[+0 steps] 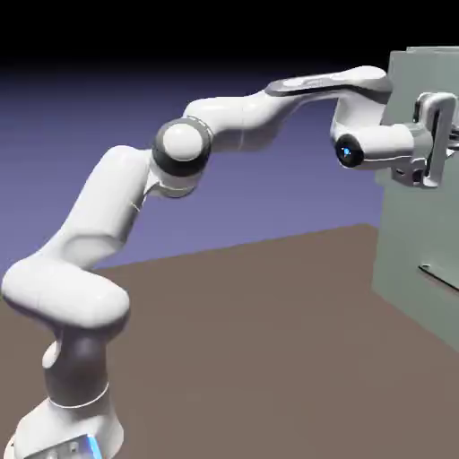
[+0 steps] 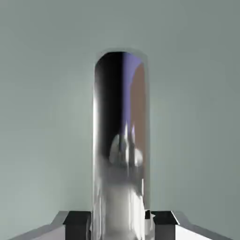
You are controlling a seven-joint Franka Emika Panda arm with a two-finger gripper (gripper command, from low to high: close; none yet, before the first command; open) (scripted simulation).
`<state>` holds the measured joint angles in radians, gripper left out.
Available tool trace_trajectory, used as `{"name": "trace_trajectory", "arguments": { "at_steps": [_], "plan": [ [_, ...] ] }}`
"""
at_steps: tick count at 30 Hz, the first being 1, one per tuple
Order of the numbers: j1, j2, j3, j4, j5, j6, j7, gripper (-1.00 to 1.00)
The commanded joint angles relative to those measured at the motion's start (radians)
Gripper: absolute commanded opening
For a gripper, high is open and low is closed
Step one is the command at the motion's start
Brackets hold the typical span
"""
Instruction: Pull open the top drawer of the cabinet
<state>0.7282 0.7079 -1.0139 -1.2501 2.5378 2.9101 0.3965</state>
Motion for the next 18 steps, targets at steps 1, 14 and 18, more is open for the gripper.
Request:
{"name": "trace_trajectory", "arguments": {
  "at_steps": [1,14,18],
  "plan": [
    [0.027,-0.02,-0.017,-0.036,0.019,-0.008,-0.029,-1.0],
    [0.467,-0.294,-0.331,-0.454,0.195,-0.076,-0.384,-1.0],
    [0.612,-0.344,-0.454,-0.53,0.224,-0.081,-0.455,-1.0]
  ]
}}
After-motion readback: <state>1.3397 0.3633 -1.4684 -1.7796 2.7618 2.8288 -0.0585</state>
